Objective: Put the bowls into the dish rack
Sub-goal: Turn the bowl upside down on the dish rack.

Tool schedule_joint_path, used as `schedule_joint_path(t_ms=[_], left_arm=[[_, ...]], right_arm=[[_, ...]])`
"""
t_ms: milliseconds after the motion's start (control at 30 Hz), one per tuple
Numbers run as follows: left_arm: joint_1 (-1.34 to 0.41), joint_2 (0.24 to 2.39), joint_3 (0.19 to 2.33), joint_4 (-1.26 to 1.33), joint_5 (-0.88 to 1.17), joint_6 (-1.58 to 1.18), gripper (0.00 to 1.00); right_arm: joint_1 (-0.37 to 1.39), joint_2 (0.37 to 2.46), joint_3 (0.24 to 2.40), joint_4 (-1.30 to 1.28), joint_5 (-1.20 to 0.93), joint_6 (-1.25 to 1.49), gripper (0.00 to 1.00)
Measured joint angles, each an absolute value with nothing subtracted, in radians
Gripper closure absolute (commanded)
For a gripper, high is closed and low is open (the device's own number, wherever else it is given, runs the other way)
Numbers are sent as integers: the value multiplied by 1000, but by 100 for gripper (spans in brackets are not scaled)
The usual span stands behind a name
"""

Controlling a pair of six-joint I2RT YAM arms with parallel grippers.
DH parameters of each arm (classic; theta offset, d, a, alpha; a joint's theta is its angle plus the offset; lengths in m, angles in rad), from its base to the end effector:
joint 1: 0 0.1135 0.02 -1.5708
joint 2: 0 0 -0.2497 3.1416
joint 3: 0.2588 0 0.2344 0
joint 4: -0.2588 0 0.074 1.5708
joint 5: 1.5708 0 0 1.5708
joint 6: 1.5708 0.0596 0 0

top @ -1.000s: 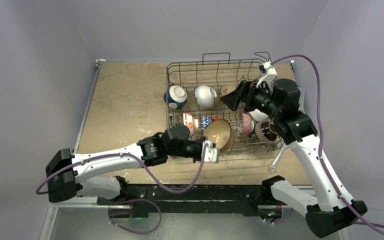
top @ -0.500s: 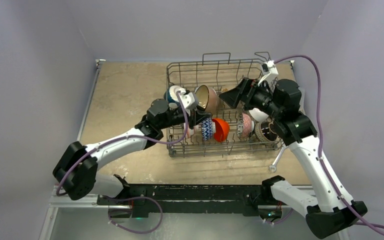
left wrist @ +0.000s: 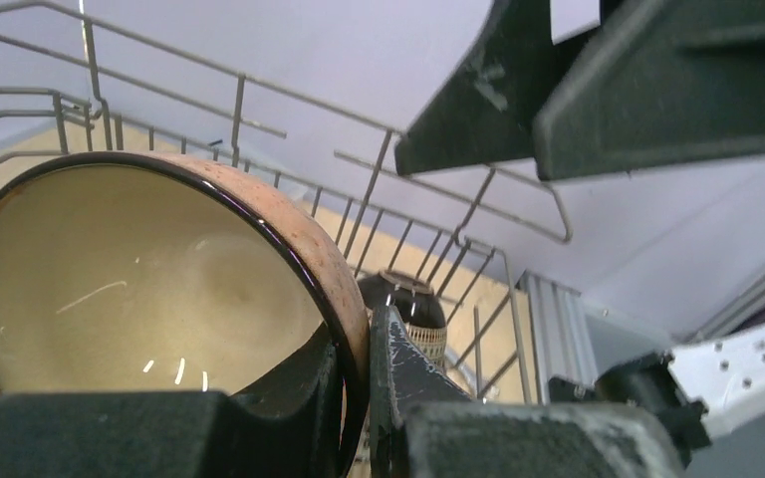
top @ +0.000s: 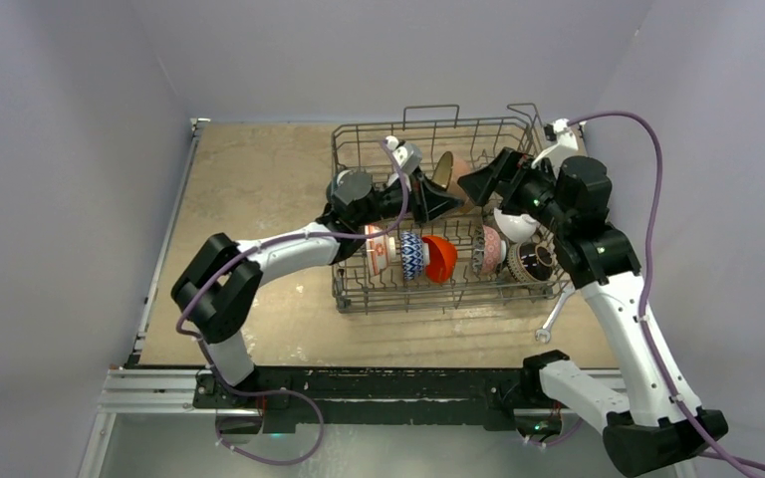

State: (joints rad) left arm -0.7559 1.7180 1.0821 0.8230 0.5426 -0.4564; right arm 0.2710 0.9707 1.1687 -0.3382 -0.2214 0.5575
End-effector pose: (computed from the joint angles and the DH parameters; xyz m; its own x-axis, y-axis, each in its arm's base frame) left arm 0.2681 -0.2950 0.2974 -0.3001 -0.2358 -0.9243 0.9183 0.1907 -0.3468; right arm 0.2087 0.0716 0.4045 -0.3633 0.4348 -0.8240 -0.3282 0.7680 0.5499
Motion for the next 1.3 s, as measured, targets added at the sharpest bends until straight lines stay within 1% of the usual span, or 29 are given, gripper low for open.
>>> schedule_joint_path(t_ms=[133,333,500,533,733,900,1033,1133,1300], left_arm=[[-759,1803,1210,815,514,-551,100],[-759,1949,1375,858,463,-700,100],[-760,2120,1547,873,416,-854,100],[-760,2177,1609,867,407,-886,100],[-765,2357,1814,818,363,-972,100],[-768,2471,1955,796,312,-1041,100],[-774,2572,2135,718,283,-1082,100],[-778,2606,2196,681,264,-1108,100],[-787,2637,2218,659,233,-1157,100]], right_arm=[[235,962,1172,-347,-222,558,1],[234,925,1234,-369,-178,554,1],[234,857,1290,-369,-124,533,1],[234,848,1298,-369,-119,529,1],[234,827,1322,-372,-96,504,1],[234,835,1322,-391,-97,492,1],[234,844,1322,-400,-99,482,1],[234,851,1322,-406,-100,476,1],[234,853,1322,-413,-101,467,1]])
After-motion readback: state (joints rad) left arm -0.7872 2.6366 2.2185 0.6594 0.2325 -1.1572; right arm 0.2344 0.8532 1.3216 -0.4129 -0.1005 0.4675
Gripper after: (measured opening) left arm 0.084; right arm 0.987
